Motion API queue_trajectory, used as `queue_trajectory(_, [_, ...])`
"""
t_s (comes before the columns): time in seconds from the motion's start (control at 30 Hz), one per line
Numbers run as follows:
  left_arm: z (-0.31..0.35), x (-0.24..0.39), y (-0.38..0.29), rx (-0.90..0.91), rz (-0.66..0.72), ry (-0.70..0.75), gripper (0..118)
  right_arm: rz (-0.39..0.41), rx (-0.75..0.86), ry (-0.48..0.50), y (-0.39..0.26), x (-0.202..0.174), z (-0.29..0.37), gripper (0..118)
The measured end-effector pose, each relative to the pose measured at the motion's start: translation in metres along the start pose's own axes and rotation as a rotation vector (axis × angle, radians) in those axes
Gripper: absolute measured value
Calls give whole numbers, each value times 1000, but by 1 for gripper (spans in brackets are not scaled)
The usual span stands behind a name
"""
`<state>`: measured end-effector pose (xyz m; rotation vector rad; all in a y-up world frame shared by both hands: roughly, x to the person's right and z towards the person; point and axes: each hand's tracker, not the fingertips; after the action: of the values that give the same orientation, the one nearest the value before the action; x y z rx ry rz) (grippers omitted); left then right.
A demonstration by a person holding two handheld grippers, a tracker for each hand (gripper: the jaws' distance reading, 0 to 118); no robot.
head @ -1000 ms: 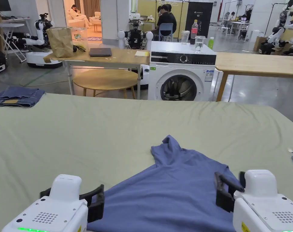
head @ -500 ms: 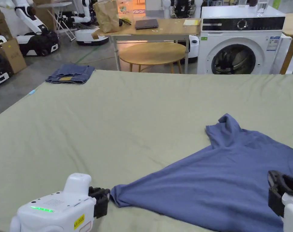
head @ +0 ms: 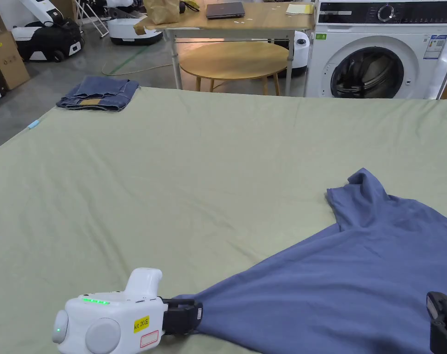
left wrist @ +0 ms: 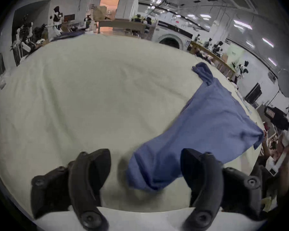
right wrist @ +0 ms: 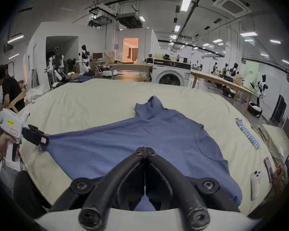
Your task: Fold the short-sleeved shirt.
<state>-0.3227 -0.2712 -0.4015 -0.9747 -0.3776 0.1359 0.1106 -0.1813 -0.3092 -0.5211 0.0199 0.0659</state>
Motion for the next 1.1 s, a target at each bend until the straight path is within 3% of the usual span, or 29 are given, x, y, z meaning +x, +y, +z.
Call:
queue_trajectory(0.07, [-4, -4, -2, 13, -36, 96, 44, 2, -3, -4, 2, 1, -2, 0])
queue_trajectory(0.1, [3, -6, -2, 39, -43, 66, 30, 5, -2, -7, 3, 1, -2, 0])
queue_trajectory(0.13, [8, -9, -2, 43, 4, 4, 3, 5, -2, -6, 4, 4, -4, 0])
queue_trajectory(0.17, [13, -11, -3, 65, 47, -46, 0, 7, -2, -5, 6, 7, -5, 0])
queue_trajectory(0.27, [28, 5, -5, 93, -12, 7, 0, 11, -10, -6, 13, 17, -15, 0])
queue_trajectory(0.37, [44, 23, -1, 136, 14, -16, 0, 36, -22, -31, 26, 34, -38, 0])
queue_trajectory(0.57, [60, 47, 9, 170, -5, 2, 0, 117, -96, -62, 73, 91, -140, 1])
queue_trajectory(0.6, [62, 50, 11, 168, -3, 2, 0, 129, -110, -48, 80, 100, -164, 15])
queue_trajectory(0.67, [61, 51, 11, 169, 0, 1, 0, 126, -148, 15, 91, 118, -207, 104])
queue_trajectory(0.7, [61, 53, 12, 166, 8, 1, 0, 125, -201, 21, 96, 126, -234, 118])
queue_trajectory(0.83, [54, 53, 15, 147, 12, 35, 0, 199, -238, 11, 94, 149, -305, 117])
queue_trajectory(0.97, [48, 52, 17, 128, 28, 56, 0, 198, -304, 38, 90, 161, -351, 117])
queue_trajectory(1.03, [46, 52, 19, 119, 25, 65, 0, 152, -405, 103, 82, 167, -362, 109])
queue_trajectory(1.07, [44, 53, 21, 115, 20, 74, 0, 61, -434, 178, 77, 172, -361, 97])
queue_trajectory(1.1, [43, 52, 22, 113, 18, 77, 0, 39, -361, 132, 78, 172, -352, 94])
